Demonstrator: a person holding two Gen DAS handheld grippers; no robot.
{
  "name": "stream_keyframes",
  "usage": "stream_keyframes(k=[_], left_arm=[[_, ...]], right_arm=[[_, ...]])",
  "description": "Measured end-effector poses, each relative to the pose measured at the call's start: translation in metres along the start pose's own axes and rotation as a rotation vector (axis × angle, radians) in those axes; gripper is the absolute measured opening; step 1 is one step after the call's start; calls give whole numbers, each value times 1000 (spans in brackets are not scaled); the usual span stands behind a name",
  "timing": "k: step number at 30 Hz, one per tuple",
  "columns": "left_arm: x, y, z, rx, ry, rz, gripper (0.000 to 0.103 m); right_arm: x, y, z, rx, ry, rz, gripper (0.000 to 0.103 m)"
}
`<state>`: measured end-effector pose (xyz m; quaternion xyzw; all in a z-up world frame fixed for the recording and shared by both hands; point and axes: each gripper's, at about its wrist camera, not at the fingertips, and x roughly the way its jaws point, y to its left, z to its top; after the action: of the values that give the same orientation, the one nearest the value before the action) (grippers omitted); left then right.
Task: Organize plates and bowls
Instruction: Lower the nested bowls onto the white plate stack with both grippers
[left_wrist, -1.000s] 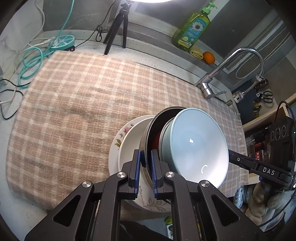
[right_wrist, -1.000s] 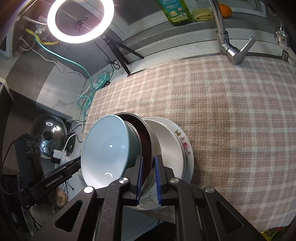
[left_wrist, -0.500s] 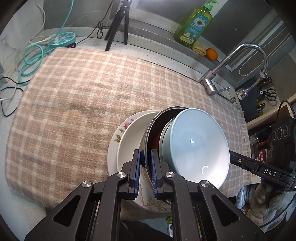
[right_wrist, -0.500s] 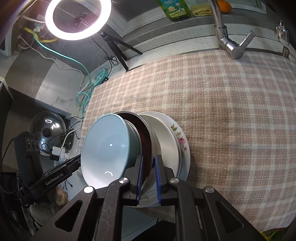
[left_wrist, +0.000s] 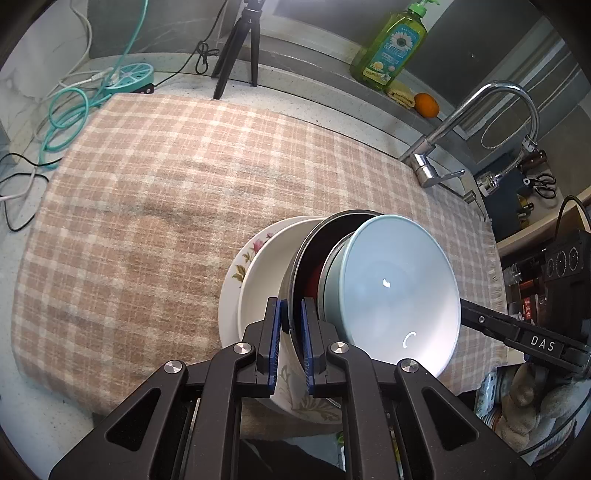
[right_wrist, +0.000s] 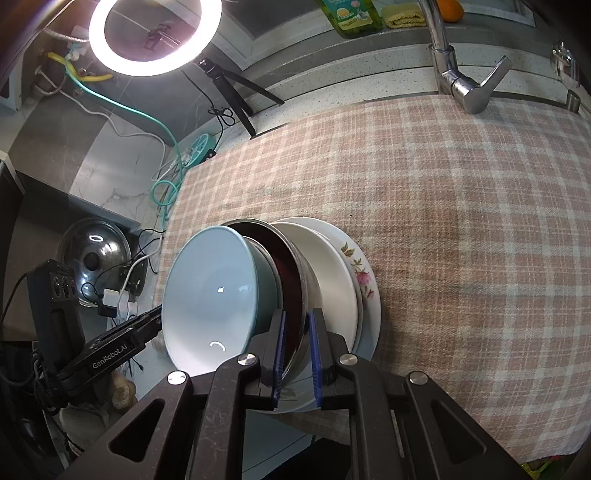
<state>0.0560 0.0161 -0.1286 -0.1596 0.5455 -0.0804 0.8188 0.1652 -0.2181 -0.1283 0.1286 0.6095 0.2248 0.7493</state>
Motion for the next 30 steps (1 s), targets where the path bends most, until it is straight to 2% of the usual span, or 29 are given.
stream_keyframes(k=[21, 30], left_arm=[[-8, -3, -7, 29, -19, 16, 10], [-19, -4, -15, 26, -45, 25, 10]], right_arm=[[-1, 1, -6, 11, -2, -14, 14], [-12, 3, -18, -14, -23, -49, 23]])
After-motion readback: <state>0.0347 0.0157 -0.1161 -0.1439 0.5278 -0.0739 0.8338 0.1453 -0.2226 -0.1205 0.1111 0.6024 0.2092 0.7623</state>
